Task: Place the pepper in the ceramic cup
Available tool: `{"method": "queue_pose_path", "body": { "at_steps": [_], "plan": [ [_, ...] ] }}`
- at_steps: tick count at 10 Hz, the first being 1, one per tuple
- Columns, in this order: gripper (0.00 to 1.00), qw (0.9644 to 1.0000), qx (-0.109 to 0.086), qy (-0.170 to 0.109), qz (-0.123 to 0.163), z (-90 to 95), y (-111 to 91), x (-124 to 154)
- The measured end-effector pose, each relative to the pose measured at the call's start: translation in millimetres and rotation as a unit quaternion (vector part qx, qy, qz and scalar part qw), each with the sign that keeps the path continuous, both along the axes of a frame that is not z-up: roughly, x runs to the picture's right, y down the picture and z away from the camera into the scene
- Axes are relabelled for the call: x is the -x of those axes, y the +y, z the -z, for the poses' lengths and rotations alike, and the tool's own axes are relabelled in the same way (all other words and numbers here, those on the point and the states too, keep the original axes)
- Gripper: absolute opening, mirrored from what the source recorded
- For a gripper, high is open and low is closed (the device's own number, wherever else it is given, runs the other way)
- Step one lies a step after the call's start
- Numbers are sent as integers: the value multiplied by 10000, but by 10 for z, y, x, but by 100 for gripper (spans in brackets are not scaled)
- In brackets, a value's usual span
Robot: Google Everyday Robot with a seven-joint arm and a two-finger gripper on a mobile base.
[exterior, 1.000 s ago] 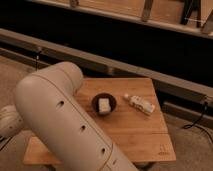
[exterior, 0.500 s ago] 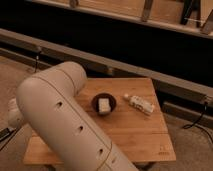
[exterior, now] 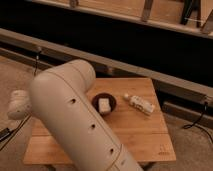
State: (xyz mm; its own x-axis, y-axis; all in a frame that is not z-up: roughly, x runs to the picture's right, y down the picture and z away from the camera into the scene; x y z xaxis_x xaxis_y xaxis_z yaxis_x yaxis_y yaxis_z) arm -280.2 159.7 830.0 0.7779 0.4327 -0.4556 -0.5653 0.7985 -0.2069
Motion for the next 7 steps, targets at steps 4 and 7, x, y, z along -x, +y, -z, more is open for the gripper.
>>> {"method": "queue_pose_path", "body": {
  "at_steps": [4, 7],
  "plan": [
    [65, 9928, 857, -834, 78, 165, 9, -134],
    [65, 9851, 1287, -1112, 262, 131, 4, -279]
  ]
}}
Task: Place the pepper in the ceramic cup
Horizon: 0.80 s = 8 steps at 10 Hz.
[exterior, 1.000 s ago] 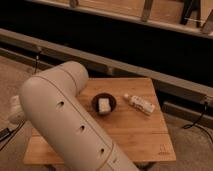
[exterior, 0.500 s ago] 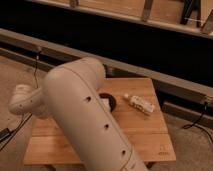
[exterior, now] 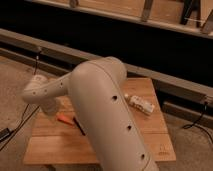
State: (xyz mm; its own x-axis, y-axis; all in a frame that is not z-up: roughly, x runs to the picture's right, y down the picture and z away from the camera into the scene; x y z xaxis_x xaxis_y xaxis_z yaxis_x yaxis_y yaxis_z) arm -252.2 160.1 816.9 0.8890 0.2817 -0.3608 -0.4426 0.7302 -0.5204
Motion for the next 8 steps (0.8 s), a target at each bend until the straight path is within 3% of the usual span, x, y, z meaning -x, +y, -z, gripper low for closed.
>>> {"method": "queue_pose_path", "body": {
  "at_steps": [4, 8],
  "plan": [
    [65, 9995, 229, -209, 79, -103, 58, 113],
    [65, 9993, 257, -248, 107, -241, 144, 199]
  ]
}}
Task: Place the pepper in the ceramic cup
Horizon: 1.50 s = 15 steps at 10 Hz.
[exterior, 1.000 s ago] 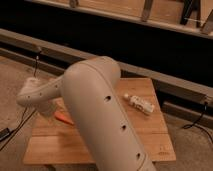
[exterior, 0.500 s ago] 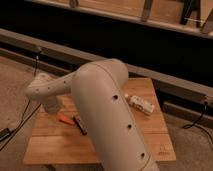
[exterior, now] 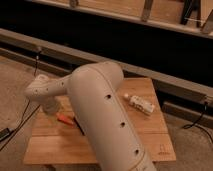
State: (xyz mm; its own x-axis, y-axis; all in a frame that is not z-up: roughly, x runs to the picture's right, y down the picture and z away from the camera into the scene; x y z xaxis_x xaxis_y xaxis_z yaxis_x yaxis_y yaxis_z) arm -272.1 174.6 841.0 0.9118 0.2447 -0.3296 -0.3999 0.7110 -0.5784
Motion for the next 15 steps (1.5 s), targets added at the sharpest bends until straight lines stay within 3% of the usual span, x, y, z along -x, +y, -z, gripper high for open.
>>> {"method": "queue_pose_path", "body": {
  "at_steps": [7, 13, 15],
  "plan": [
    [63, 9999, 13, 108, -112, -192, 62, 0],
    [4, 9996, 52, 174, -195, -247, 86, -21],
    [0, 9993, -7, 195, -323, -248, 20, -9]
  ]
}}
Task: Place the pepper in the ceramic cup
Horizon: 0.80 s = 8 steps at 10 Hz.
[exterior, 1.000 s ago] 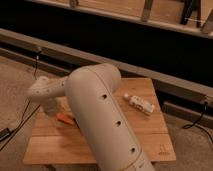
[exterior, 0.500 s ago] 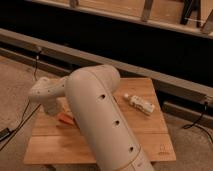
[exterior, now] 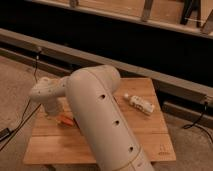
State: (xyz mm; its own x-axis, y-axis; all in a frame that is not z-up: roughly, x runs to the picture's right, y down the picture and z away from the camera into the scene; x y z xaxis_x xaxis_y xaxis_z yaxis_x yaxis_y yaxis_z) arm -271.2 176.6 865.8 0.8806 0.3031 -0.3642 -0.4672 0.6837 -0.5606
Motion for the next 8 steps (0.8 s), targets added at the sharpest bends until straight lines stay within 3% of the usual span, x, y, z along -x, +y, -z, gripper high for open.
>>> {"method": "queue_pose_path", "body": {
  "at_steps": [4, 8],
  "plan": [
    [0, 9983, -345, -76, -462, 125, -323, 84],
    [0, 9930, -785, -343, -818, 547, -744, 129]
  ]
}}
